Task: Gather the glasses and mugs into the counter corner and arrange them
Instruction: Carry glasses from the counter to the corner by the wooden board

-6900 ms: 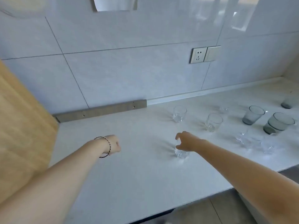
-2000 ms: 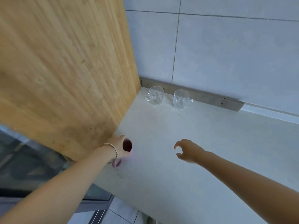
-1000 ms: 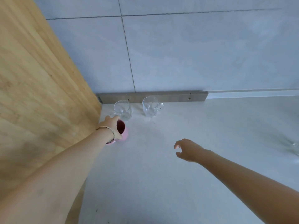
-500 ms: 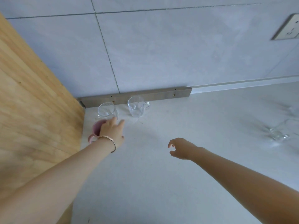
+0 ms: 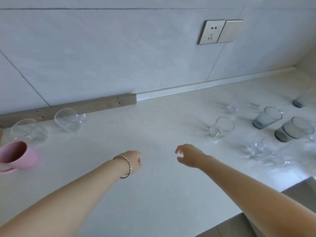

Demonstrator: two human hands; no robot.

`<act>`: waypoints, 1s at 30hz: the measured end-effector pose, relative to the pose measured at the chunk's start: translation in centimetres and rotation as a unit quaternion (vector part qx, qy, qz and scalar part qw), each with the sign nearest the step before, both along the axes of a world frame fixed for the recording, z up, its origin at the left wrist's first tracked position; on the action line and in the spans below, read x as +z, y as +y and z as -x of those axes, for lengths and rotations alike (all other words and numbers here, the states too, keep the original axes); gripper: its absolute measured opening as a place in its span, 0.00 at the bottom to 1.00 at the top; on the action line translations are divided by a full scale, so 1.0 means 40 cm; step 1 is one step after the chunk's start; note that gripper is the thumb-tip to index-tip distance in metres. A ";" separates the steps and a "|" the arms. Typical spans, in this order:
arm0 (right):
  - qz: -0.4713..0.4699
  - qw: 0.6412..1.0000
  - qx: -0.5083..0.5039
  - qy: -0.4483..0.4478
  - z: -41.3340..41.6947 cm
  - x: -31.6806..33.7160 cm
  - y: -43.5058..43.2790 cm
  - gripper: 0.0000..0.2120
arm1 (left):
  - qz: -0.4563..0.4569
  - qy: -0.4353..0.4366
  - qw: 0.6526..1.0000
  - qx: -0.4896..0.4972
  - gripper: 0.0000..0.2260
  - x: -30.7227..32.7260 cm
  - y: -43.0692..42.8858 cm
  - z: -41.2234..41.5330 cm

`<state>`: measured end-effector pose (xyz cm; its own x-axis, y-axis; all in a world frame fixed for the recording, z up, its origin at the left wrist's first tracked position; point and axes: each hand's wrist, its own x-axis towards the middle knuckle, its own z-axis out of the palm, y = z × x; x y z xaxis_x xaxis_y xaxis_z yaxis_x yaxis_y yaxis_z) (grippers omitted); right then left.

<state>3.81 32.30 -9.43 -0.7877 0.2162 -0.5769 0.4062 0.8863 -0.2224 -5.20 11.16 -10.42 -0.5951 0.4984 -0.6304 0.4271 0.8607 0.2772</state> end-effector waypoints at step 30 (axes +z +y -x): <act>0.050 0.998 -0.001 0.048 0.224 0.052 0.138 0.42 | 0.030 -0.041 0.964 0.260 0.11 -0.001 -0.090 0.032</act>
<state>-5.13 37.81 -7.35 -0.8406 0.1630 -0.5166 0.3797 0.8575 -0.3473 -6.48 7.56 -10.44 -0.7009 0.1080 -0.7050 -0.0872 0.9681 0.2350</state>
